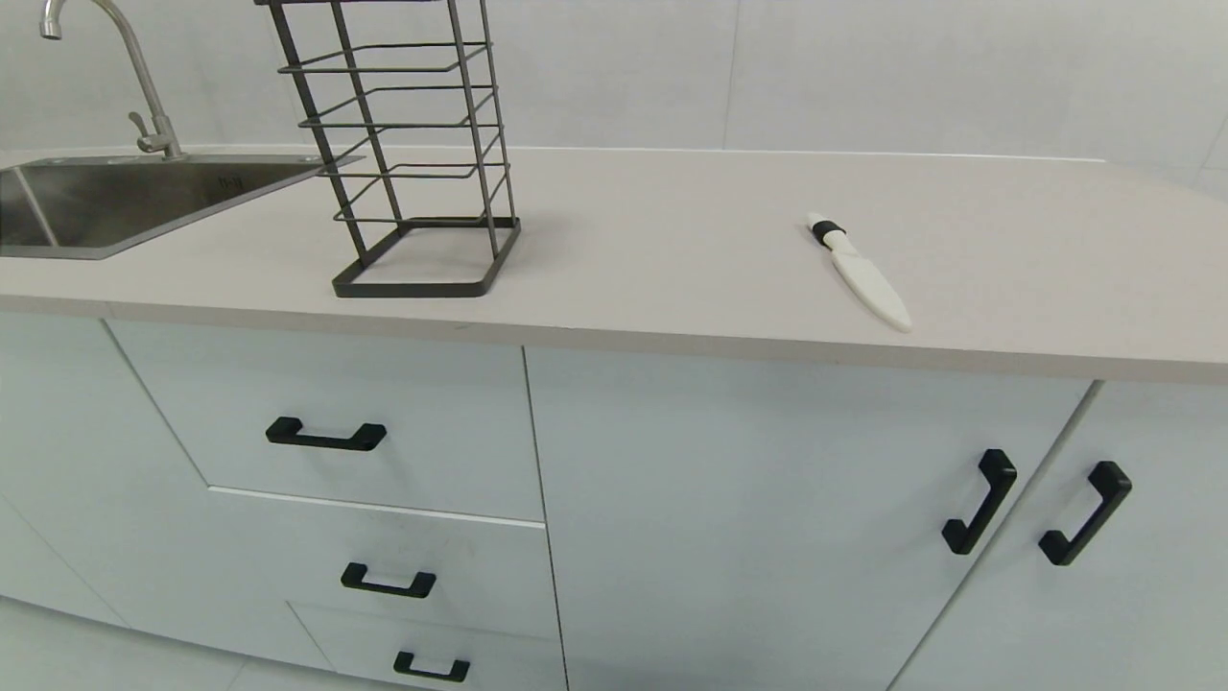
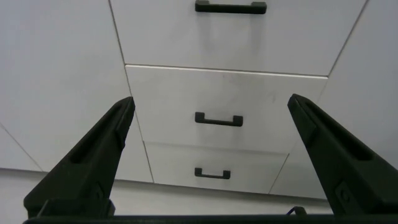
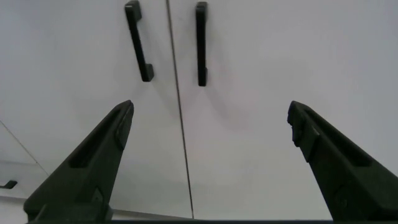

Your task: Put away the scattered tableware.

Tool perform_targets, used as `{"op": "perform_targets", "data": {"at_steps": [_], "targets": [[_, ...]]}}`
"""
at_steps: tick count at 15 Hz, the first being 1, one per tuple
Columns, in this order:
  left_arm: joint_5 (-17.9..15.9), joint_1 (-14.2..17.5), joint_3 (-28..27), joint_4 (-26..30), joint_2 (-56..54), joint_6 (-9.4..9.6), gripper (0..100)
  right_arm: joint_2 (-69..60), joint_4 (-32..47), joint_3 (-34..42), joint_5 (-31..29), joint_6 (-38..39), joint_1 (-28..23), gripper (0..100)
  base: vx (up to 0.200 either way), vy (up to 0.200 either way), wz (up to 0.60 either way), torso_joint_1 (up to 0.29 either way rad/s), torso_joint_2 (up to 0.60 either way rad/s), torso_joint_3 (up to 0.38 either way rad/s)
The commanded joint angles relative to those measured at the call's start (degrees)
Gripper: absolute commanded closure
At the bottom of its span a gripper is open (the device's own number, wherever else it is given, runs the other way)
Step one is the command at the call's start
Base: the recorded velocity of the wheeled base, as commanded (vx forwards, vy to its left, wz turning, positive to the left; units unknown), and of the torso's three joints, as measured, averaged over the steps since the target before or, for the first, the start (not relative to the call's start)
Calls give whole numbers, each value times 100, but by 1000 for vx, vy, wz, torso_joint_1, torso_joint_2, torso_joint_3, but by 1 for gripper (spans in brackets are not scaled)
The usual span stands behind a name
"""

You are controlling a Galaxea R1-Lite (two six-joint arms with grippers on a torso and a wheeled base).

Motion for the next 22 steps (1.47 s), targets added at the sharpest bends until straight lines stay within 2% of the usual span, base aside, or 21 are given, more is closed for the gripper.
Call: {"op": "perform_targets", "data": {"at_steps": [1, 8, 13, 22], "targets": [[-1, 12, 0, -1, 7, -2, 0, 9, 9, 2, 1, 1, 5, 0, 0, 0, 0, 0, 0, 0], [-1, 12, 0, -1, 7, -2, 0, 9, 9, 2, 1, 1, 5, 0, 0, 0, 0, 43, -307, -265], [-1, 12, 0, -1, 7, -2, 0, 9, 9, 2, 1, 1, 5, 0, 0, 0, 0, 38, -144, -101], [-1, 12, 0, -1, 7, -2, 0, 9, 9, 2, 1, 1, 5, 0, 0, 0, 0, 144, -434, -297]]}}
